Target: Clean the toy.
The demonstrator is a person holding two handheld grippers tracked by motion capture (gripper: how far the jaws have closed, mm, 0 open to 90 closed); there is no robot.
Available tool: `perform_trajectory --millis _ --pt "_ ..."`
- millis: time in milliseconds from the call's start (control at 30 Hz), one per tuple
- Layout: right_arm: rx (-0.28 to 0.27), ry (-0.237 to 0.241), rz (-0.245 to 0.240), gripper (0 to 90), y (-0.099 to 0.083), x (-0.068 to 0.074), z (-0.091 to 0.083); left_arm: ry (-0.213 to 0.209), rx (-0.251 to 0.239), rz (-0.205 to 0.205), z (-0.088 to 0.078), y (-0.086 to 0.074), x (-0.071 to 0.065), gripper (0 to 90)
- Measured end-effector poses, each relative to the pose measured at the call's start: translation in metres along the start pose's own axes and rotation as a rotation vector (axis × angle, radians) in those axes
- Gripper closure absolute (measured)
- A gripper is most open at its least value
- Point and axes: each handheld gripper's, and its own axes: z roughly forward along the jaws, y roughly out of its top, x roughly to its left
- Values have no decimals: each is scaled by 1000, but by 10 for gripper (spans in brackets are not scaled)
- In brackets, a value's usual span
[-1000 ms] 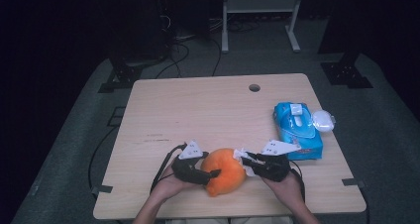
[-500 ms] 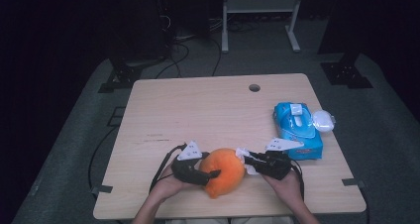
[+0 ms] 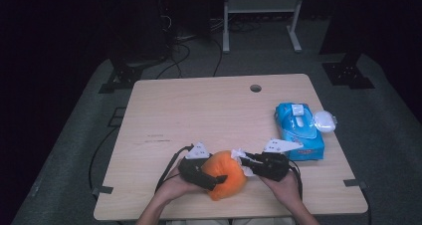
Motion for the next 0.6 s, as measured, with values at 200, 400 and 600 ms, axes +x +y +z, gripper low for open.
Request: perform_trajectory --millis 200,400,600 --pt "-66 -32 -10 740 10 -3 -7 184 -65 207 -2 11 -20 344" --pt "-35 -28 -21 742 -1 2 -1 81 -119 55 -8 9 -8 129" --pt "-21 -8 -114 743 2 21 0 57 -84 51 -7 0 -4 245"
